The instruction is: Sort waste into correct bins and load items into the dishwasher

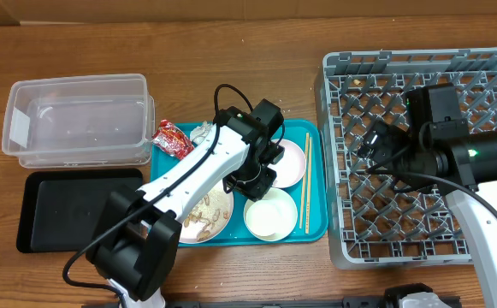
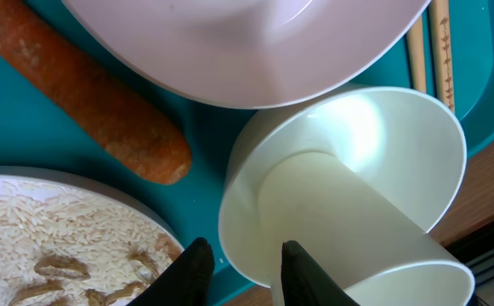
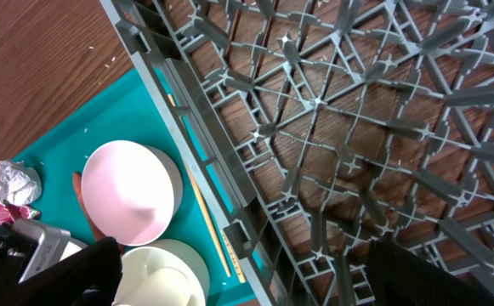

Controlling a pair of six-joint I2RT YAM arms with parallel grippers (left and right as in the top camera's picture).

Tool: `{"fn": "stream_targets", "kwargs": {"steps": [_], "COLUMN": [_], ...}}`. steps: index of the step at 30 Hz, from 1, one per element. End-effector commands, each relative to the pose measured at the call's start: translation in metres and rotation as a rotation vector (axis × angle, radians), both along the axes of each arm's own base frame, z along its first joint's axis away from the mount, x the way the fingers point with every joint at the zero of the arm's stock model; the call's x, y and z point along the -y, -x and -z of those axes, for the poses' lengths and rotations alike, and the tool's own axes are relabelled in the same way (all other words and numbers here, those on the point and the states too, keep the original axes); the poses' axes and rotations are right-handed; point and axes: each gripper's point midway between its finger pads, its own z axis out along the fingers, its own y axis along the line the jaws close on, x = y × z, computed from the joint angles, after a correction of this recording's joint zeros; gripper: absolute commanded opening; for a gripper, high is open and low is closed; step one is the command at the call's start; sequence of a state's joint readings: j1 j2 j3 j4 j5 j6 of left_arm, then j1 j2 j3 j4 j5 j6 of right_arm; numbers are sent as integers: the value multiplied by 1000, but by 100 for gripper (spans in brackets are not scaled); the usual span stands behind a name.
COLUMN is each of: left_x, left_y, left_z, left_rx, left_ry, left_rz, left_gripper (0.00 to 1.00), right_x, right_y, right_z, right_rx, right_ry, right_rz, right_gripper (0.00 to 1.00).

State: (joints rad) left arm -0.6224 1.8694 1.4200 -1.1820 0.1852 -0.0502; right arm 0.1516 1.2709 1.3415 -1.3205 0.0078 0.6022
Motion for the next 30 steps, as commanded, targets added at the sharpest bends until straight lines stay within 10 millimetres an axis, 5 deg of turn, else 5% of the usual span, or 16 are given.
{"fn": "stream_targets", "kwargs": {"steps": [1, 5, 12, 19, 26, 28, 29, 30], "left_x": [0, -10, -4, -3, -10, -8, -6, -5], "left_y": [3, -9, -12, 16, 28, 25, 23, 21], "left_z": [0, -14, -68, -37, 2, 6, 6, 5], "left_rx": [-9, 58, 133, 76, 45, 57, 68, 73], "left_ry": [-15, -39, 94, 41, 19, 30, 38, 42], "left_rz": [7, -26, -64, -16, -45, -45, -46, -46], "left_gripper": [27, 33, 47, 49, 41, 29, 11, 5], "right_x": [3, 3, 3, 3, 3, 3, 3, 3], "right_y": [-1, -2, -1, -1, -2, -2, -2, -2], "right_z": [-1, -1, -1, -1, -1, -1, -1, -1], "right_rx": [8, 10, 9, 9, 10, 12, 12, 12], "right_ry": [15, 15, 17, 16, 16, 16, 16, 16], "right_rz": [8, 8, 5, 5, 5, 5, 5, 5], "right_gripper": [95, 96, 96, 96, 96, 96, 96, 96]}}
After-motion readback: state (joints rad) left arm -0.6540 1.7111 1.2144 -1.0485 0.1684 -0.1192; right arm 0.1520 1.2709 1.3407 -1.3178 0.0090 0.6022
